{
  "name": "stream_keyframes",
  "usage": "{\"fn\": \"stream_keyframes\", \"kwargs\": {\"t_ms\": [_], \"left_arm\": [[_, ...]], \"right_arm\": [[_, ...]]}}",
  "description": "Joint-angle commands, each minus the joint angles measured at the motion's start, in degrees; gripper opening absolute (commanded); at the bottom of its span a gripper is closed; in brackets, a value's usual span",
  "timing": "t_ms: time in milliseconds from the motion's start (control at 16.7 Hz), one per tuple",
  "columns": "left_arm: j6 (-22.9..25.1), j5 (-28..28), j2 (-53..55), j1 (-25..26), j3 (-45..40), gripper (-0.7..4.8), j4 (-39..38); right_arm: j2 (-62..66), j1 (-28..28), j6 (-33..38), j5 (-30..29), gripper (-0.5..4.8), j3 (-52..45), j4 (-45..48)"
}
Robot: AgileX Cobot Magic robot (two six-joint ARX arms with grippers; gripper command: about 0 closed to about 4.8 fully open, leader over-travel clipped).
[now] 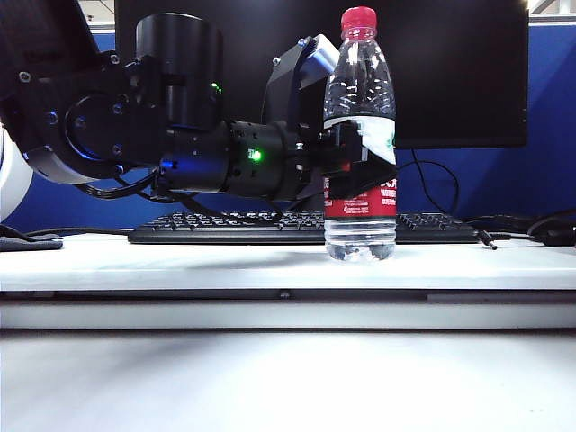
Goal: Unscrew the cap from the plastic bottle on the table.
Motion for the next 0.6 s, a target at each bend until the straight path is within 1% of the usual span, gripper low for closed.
{"fn": "stream_keyframes", "kwargs": {"t_ms": [60,120,180,240,300,420,480,600], "left_arm": [[-0.1,0.2,0.0,0.0,0.2,2.73,0.1],[-0.1,0.3,0.0,0.0,0.2,2.73,0.1],[-0.2,0.3,0.0,0.0,0.2,2.73,0.1],[-0.1,0.2,0.0,0.0,0.2,2.73,0.1],[-0.1,0.3,0.0,0.0,0.2,2.73,0.2],[-0.1,0.2,0.0,0.0,0.2,2.73,0.1],[-0.1,0.3,0.0,0.0,0.2,2.73,0.2],[-0.1,0.3,0.0,0.0,0.2,2.73,0.2]], "right_arm": [[11.2,0.2,3.3,5.8,3.68,6.0,4.2],[13.0,0.2,4.2,6.7,3.66,7.4,4.4],[15.5,0.3,4.7,8.0,2.92,9.5,4.7],[15.9,0.3,5.7,10.6,2.65,10.0,4.6],[16.0,0.6,6.8,12.7,2.65,10.1,4.8],[16.5,0.5,6.9,12.7,2.65,10.1,4.9],[17.2,0.6,7.1,12.2,2.80,10.1,4.8],[18.6,0.7,7.6,12.0,2.84,10.2,5.3]]}}
